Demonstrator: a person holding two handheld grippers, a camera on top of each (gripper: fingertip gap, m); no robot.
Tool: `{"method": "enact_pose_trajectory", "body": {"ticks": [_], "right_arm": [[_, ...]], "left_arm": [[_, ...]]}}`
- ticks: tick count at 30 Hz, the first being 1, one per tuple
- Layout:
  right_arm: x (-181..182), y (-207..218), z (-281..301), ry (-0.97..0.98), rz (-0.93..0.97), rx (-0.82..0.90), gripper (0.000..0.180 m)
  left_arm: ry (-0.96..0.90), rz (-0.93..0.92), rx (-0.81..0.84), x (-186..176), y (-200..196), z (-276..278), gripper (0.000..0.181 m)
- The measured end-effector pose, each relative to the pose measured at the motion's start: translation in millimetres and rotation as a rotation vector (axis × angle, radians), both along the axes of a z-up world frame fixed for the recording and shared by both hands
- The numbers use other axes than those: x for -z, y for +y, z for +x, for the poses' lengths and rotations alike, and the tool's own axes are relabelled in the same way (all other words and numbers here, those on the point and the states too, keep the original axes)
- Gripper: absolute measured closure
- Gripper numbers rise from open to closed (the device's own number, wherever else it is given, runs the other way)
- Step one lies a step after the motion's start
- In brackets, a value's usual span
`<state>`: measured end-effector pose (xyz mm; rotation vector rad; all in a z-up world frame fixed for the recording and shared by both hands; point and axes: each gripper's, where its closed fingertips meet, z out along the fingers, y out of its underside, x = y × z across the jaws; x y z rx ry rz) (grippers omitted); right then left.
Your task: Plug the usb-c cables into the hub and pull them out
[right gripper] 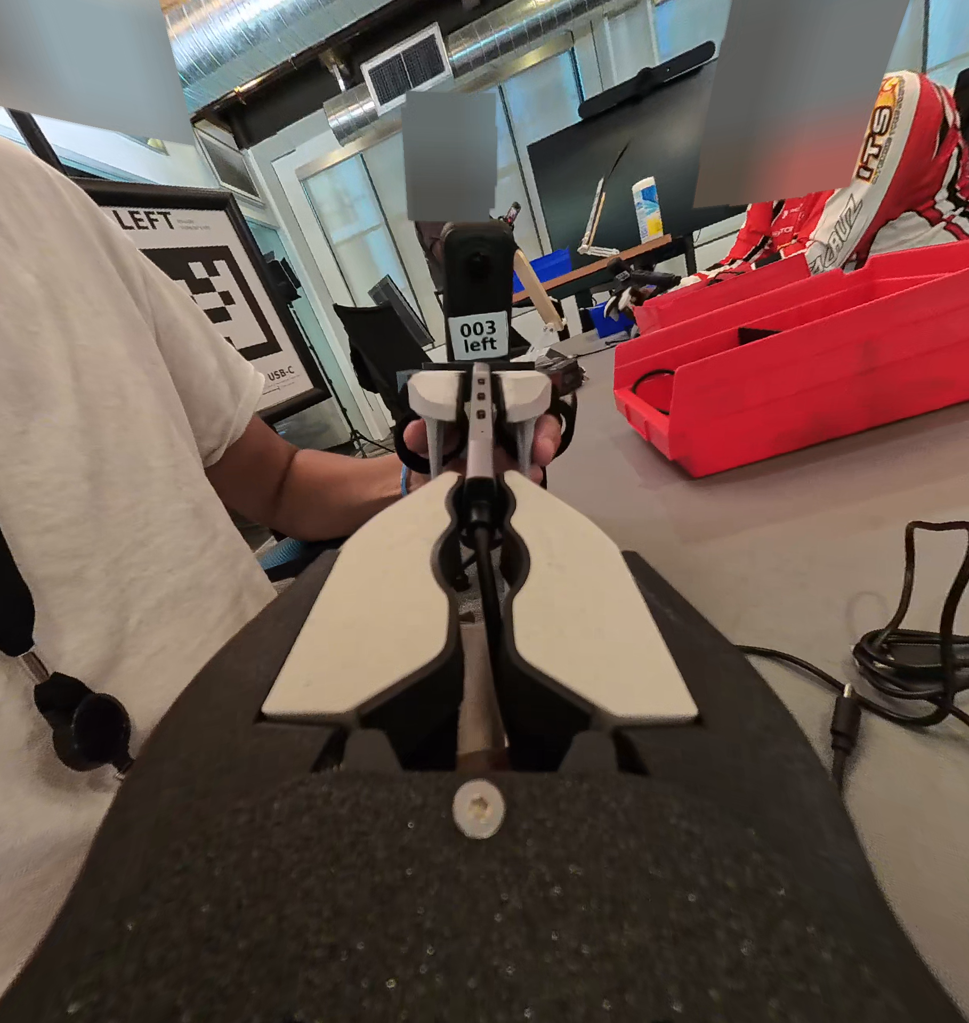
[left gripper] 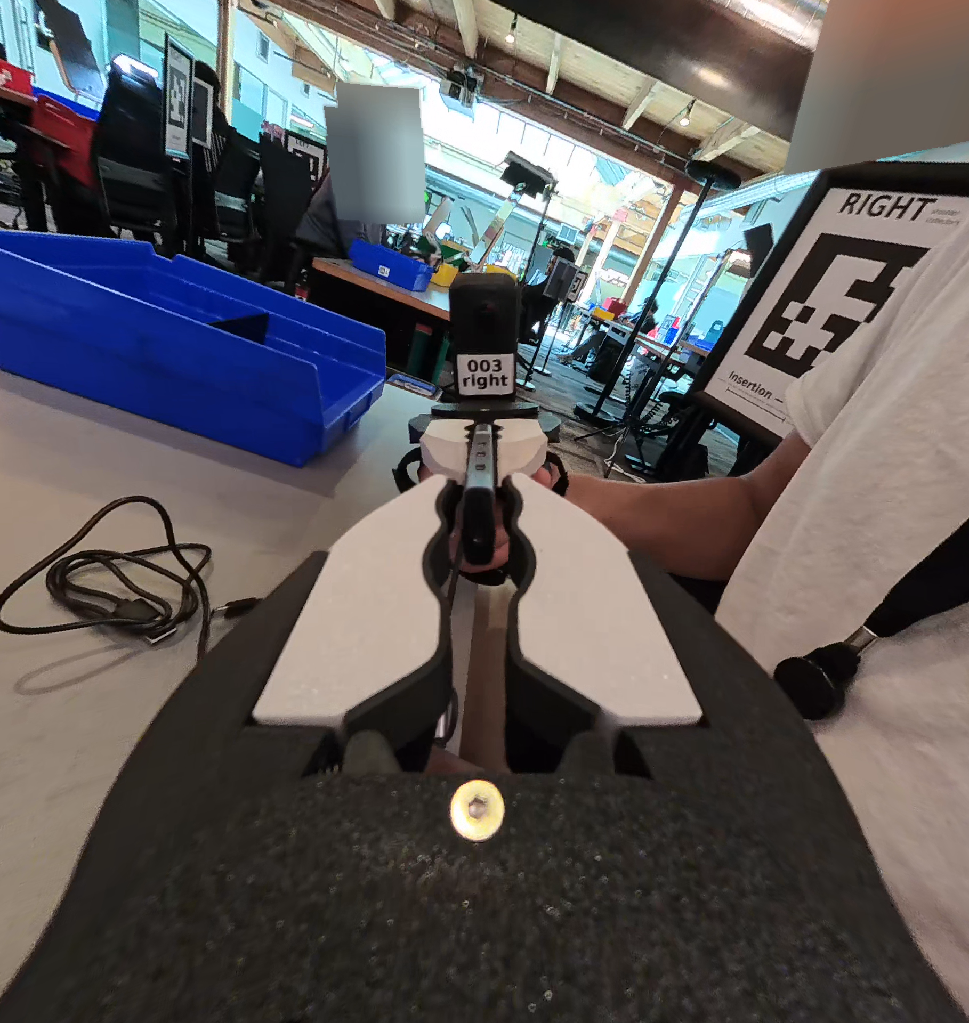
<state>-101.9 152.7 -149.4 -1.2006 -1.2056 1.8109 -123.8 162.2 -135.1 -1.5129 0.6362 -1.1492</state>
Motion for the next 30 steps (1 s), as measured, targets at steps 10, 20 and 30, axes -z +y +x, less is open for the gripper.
{"method": "enact_pose_trajectory", "body": {"ticks": [10,20,30], "right_arm": [[4,16,1,-0.081,0.013,0.072,0.162],[57,100,10,-0.448,-0.067,0.404,0.162],[128,97,8,-0.977,0.145,0.362,0.164]], "left_arm": [[0.115,0.123,-0.045,-6,-2,-7,0.172],[0.589,0.565,-0.353,-91,-4,-89,0.172],[0.781,0.578,-0.417,0,44,-62,0.172]]}}
